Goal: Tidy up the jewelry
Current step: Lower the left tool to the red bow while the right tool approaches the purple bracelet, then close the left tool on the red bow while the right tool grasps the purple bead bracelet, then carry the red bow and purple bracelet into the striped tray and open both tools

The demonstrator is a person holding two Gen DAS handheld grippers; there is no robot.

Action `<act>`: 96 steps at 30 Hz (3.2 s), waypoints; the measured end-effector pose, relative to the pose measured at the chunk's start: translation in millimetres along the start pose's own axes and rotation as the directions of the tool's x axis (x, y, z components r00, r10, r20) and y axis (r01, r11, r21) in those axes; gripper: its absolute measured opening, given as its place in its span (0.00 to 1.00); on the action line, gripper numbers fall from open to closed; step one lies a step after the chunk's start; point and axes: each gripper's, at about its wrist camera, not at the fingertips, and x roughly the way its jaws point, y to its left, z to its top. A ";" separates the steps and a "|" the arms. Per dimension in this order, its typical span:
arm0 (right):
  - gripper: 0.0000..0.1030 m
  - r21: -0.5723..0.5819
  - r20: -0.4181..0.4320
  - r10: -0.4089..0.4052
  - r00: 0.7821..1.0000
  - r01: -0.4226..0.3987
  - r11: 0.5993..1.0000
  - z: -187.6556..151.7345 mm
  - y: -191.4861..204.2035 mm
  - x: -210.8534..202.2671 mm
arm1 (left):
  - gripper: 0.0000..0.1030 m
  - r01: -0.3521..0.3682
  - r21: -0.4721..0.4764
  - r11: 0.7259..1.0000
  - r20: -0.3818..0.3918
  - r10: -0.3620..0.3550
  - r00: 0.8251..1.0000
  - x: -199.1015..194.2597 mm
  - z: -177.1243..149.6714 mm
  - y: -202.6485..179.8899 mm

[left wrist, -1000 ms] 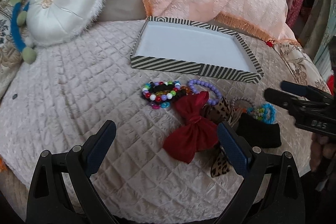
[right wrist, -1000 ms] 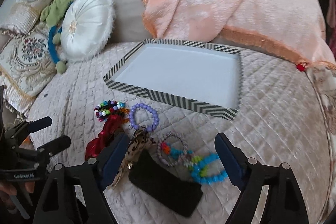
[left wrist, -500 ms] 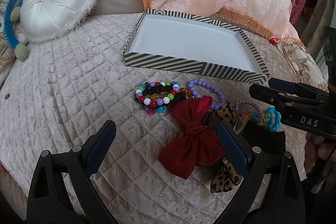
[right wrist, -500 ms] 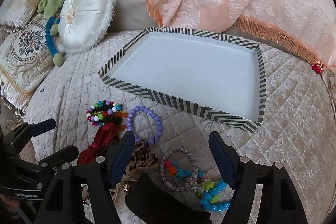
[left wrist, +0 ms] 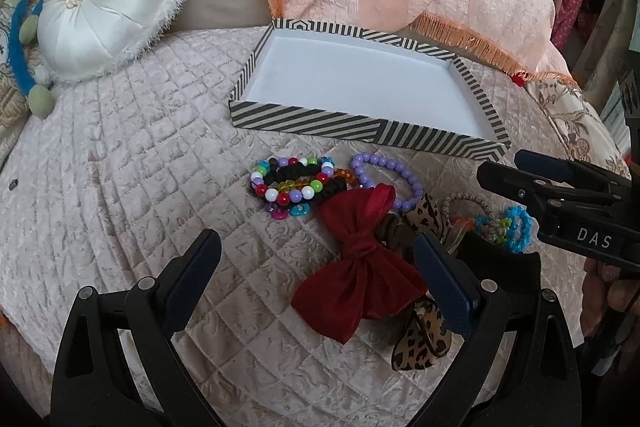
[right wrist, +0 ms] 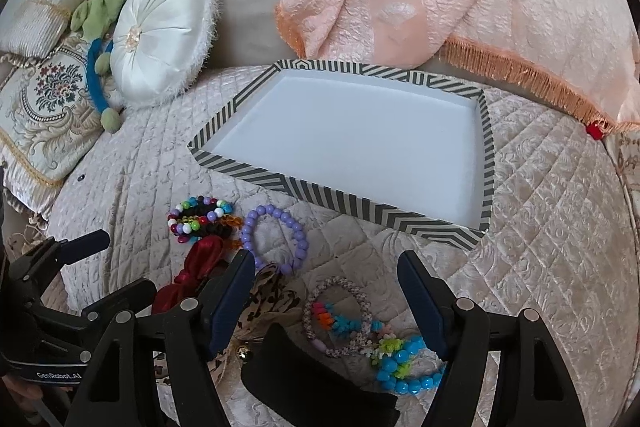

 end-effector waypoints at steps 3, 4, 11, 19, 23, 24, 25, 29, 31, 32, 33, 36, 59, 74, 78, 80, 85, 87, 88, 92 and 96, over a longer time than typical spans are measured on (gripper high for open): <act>0.69 0.002 -0.006 0.008 1.000 -0.008 1.000 0.4 -1.6 3.4 | 0.95 0.021 -0.022 1.000 -0.022 -0.022 1.000 9.8 1.0 2.5; 0.69 0.003 -0.008 0.010 1.000 -0.010 1.000 0.7 -2.1 4.7 | 0.95 0.028 -0.027 0.999 -0.028 -0.028 0.999 12.7 1.0 2.7; 0.70 -0.018 -0.051 0.016 0.999 -0.017 1.000 5.9 -0.6 23.8 | 0.62 0.069 -0.051 0.996 -0.082 -0.073 0.994 36.9 0.7 4.4; 0.69 -0.064 -0.131 0.015 0.991 -0.023 0.998 19.0 10.3 63.2 | 0.32 0.126 -0.100 0.987 -0.094 -0.136 0.986 39.8 -1.0 15.8; 0.57 -0.086 -0.186 -0.015 0.983 -0.001 0.996 22.1 15.8 88.2 | 0.30 0.135 -0.106 0.985 -0.097 -0.146 0.985 40.8 -2.2 17.1; 0.53 -0.093 -0.202 -0.029 0.979 0.011 0.996 22.3 16.7 95.2 | 0.31 0.134 -0.112 0.985 -0.100 -0.145 0.984 41.9 -2.5 17.8; 0.51 -0.098 -0.213 -0.041 0.976 0.020 0.995 21.8 17.5 100.3 | 0.31 0.133 -0.116 0.984 -0.101 -0.145 0.984 42.4 -3.7 18.4; 0.39 -0.131 -0.188 -0.057 0.981 0.032 0.991 21.8 21.2 107.4 | 0.50 0.117 -0.113 0.987 -0.112 -0.129 0.985 46.7 -5.1 17.8; 0.18 -0.131 -0.177 -0.052 0.983 0.029 0.991 22.5 22.0 106.0 | 0.54 0.094 -0.116 0.989 -0.123 -0.108 0.987 51.0 -7.2 18.2; 0.12 -0.131 -0.170 -0.053 0.984 0.030 0.991 22.5 21.9 104.8 | 0.54 0.099 -0.122 0.988 -0.126 -0.114 0.985 52.7 -8.4 19.0; 0.08 -0.129 -0.162 -0.053 0.985 0.032 0.991 22.6 21.6 102.0 | 0.53 0.102 -0.122 0.987 -0.123 -0.117 0.985 52.8 -8.4 19.2; 0.08 -0.100 -0.131 -0.016 0.991 0.002 0.995 23.8 20.4 87.2 | 0.21 0.157 -0.123 0.980 -0.126 -0.172 0.977 51.1 -8.7 18.8; 0.08 -0.084 0.105 0.031 0.994 -0.023 0.996 45.2 13.3 -48.7 | 0.13 0.100 -0.070 0.993 0.085 -0.094 0.992 -46.5 34.2 15.9; 0.08 -0.059 0.101 -0.026 0.995 0.032 0.998 64.6 -17.3 -32.9 | 0.13 -0.017 0.012 1.000 0.124 0.015 0.992 -12.8 96.2 5.2; 0.08 -0.026 0.109 -0.020 0.994 0.023 0.999 76.8 -27.0 -19.3 | 0.13 0.002 -0.002 1.000 0.104 -0.001 0.995 8.1 118.4 6.1; 0.08 0.000 0.113 -0.009 0.994 0.009 1.000 83.4 -32.9 -10.6 | 0.13 0.009 -0.008 1.000 0.092 -0.008 0.996 20.4 128.8 6.2; 0.08 0.046 0.096 0.025 0.995 -0.029 0.999 94.1 -42.9 18.0 | 0.13 0.007 -0.029 1.000 0.028 -0.007 1.000 63.6 148.2 5.3; 0.08 0.060 0.079 0.039 0.996 -0.044 0.997 95.1 -46.5 31.8 | 0.13 -0.004 -0.034 0.999 -0.001 0.004 1.000 81.1 150.8 5.8; 0.08 0.062 0.070 0.041 0.997 -0.045 0.997 94.1 -48.1 37.2 | 0.13 -0.008 -0.036 0.999 -0.009 0.008 1.000 86.3 150.8 6.5; 0.08 0.086 0.013 0.019 1.000 -0.020 0.996 87.6 -62.9 58.2 | 0.13 -0.035 -0.042 0.999 -0.044 0.033 0.998 110.3 149.7 10.1; 0.08 0.119 -0.036 -0.024 0.999 0.028 0.993 76.3 -80.4 71.4 | 0.13 -0.060 -0.042 0.997 -0.071 0.057 0.996 128.7 147.2 11.6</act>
